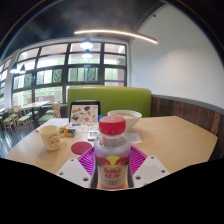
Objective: Pour water
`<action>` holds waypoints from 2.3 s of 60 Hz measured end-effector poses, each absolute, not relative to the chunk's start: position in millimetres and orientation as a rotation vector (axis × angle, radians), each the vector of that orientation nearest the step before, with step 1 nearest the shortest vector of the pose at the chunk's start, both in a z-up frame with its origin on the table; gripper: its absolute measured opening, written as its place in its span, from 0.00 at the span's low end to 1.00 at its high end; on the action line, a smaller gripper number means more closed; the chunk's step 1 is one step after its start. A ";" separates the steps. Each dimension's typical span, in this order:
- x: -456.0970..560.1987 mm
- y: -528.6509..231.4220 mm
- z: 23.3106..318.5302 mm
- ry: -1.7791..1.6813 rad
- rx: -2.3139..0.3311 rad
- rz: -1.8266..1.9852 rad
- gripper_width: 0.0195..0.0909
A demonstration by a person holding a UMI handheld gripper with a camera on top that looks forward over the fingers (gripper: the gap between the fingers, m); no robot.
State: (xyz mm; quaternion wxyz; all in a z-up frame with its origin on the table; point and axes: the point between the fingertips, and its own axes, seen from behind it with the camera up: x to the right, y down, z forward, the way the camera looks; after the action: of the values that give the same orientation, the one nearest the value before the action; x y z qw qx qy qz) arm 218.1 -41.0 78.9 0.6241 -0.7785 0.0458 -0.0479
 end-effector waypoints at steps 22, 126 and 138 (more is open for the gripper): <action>215.3 -5.6 116.0 -0.111 -1.794 -0.431 0.24; 113.4 147.8 89.4 -0.017 -1.698 0.058 0.24; 108.3 143.0 88.6 -0.026 -1.713 0.066 0.36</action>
State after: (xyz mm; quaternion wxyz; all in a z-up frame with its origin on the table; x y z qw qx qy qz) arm 108.3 143.0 88.6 0.6544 -0.7555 -0.0113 0.0291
